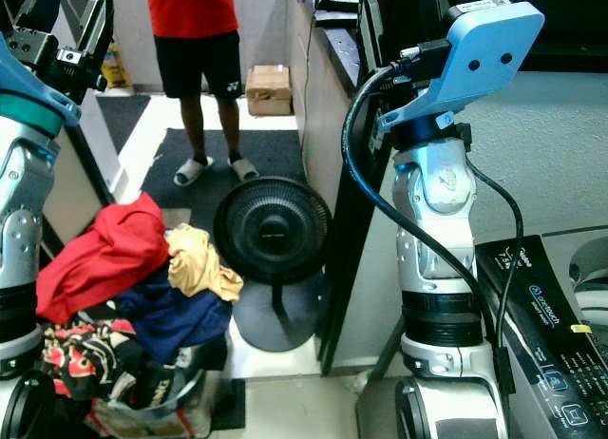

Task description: Clothes washing

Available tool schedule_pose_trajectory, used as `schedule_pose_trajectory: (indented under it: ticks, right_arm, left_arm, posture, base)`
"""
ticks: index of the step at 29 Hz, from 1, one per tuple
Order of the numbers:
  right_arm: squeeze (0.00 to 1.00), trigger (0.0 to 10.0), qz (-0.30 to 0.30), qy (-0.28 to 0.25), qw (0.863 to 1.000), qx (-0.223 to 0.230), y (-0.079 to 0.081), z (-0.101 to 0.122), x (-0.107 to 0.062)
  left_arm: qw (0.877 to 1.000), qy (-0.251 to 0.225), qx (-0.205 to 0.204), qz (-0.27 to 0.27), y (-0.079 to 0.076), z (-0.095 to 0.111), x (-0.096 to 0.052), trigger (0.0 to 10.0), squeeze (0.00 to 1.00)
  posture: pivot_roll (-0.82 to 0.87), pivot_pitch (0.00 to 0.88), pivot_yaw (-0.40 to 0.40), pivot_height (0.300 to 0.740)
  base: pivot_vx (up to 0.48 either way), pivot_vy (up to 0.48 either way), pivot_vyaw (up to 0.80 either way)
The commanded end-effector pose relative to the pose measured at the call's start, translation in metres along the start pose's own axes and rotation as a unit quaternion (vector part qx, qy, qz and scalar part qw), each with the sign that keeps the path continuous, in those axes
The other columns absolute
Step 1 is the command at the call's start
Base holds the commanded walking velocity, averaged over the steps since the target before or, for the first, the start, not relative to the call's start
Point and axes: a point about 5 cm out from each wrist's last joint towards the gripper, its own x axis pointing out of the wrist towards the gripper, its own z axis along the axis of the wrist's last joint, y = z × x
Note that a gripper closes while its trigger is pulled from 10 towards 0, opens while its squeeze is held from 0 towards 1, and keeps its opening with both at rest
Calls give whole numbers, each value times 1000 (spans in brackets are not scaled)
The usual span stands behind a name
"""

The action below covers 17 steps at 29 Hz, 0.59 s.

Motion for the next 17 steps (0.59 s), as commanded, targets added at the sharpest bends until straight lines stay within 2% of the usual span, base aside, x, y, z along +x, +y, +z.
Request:
schedule_pose_trajectory:
  ticks: [1, 17]
  right_arm:
    - [0, 10000, 2, -2, 1000, -4, 0, 2, -1]
    - [0, 10000, 4, -1, 1000, -4, 0, 2, -1]
  left_arm:
    - [1000, 9, 4, 2, 1, -3, 0, 10000, 0]
    - [1000, 10, 4, 3, 1, -4, -1, 10000, 0]
  posture:
    - [19, 0, 42, 740]
    - [18, 0, 41, 740]
  base:
    - [0, 0, 0]
    - [0, 0, 0]
